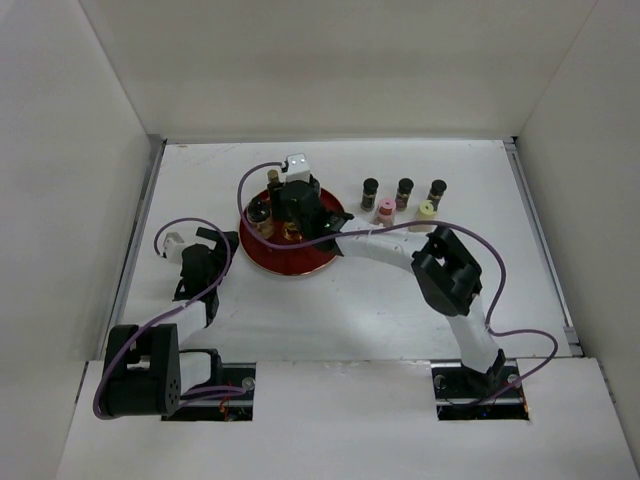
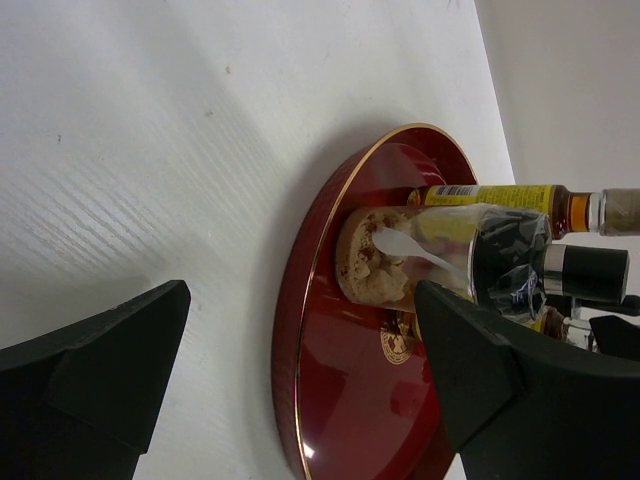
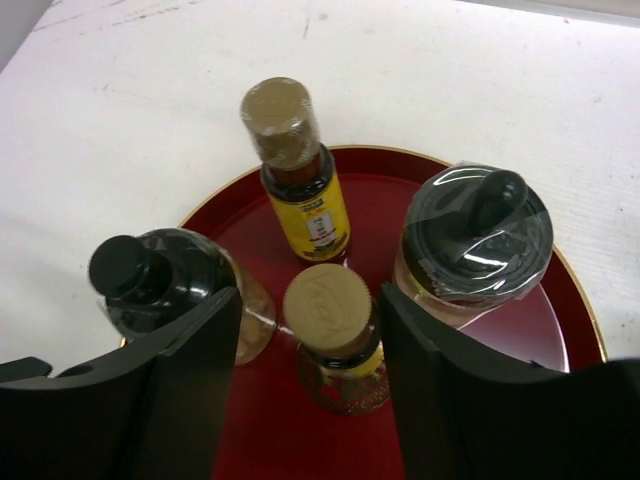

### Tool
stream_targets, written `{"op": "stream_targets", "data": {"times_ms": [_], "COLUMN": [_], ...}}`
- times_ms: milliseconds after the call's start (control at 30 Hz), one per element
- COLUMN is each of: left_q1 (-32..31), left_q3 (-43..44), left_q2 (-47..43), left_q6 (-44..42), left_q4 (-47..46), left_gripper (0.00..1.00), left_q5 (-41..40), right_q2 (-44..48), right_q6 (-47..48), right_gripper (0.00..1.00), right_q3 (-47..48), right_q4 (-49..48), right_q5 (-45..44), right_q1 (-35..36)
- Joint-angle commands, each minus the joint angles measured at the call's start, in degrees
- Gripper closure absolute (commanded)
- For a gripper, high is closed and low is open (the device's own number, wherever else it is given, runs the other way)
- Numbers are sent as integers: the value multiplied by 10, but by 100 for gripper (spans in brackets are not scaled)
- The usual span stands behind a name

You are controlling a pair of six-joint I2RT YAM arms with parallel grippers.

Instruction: Organize the condiment bottles

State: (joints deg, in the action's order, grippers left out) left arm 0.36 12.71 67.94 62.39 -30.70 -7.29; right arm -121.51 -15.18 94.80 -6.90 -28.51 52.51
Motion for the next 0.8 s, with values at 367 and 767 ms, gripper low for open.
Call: {"op": "stream_targets", "data": {"times_ms": [367,767], "left_q1": [5,8], "left_q3": [-4,-10], "left_q2": [-31,-59], "left_q6": [-5,-9], "left_q4": [-23,-12], "left_gripper": [0,0], "left_q5": [-5,-15], "right_q2": [275,378], "right_q6": [26,-37], "right_gripper": [44,41], "right_q3": [-215,-395], "right_q4": [-109,-19], "right_q5": [-25,-48], "right_q1": [4,-175]}}
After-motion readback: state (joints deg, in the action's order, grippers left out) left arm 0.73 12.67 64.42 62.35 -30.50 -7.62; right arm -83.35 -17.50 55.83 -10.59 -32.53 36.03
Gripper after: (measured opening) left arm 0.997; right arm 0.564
